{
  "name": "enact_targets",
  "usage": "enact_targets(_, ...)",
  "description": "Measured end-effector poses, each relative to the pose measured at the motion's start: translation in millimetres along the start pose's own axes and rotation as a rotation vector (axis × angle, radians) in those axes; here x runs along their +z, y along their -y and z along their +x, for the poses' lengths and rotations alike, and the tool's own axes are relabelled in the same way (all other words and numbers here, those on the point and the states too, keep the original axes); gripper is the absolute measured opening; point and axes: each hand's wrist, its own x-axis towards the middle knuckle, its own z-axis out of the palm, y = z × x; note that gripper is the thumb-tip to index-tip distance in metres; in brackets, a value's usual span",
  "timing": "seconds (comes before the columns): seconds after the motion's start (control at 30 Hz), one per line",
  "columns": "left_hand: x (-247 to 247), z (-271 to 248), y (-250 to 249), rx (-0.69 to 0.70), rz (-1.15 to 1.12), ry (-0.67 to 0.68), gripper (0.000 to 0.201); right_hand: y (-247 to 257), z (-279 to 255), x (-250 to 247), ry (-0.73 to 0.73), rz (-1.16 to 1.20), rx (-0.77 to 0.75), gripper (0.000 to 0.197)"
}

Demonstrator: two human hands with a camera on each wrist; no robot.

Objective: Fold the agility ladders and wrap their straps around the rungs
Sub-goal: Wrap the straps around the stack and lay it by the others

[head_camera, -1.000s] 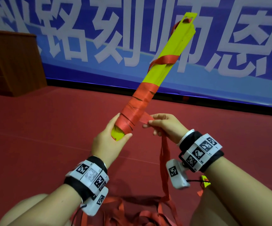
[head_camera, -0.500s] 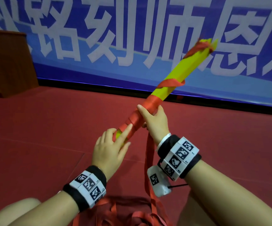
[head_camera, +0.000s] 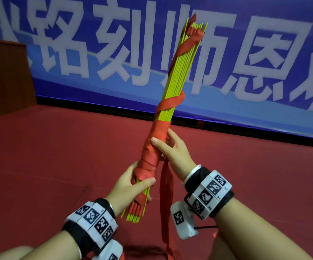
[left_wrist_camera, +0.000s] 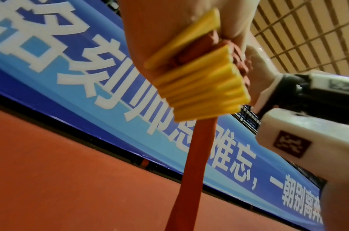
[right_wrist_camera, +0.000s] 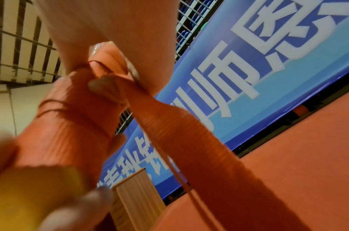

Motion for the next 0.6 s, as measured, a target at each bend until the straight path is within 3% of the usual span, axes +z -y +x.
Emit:
enact_targets(0.17, -8.0, 1.0, -0.3, 0.166, 0.121, -0.074, 0.063, 5.9, 7.1, -12.6, 0.102, 0.156, 0.109, 0.018)
enact_targets(0.3, -15.4, 2.1, -2.1, 0.209, 0.230, -0.092, 0.066, 9.0, 7.4, -19.5, 0.170, 0.086, 0.130, 0.015)
enact_targets(0.6, -13.6, 4.1, 3.1, 0.171, 0.402, -0.273, 0.071, 4.9, 8.7, 4.9, -0.060, 0.033, 0.064, 0.017)
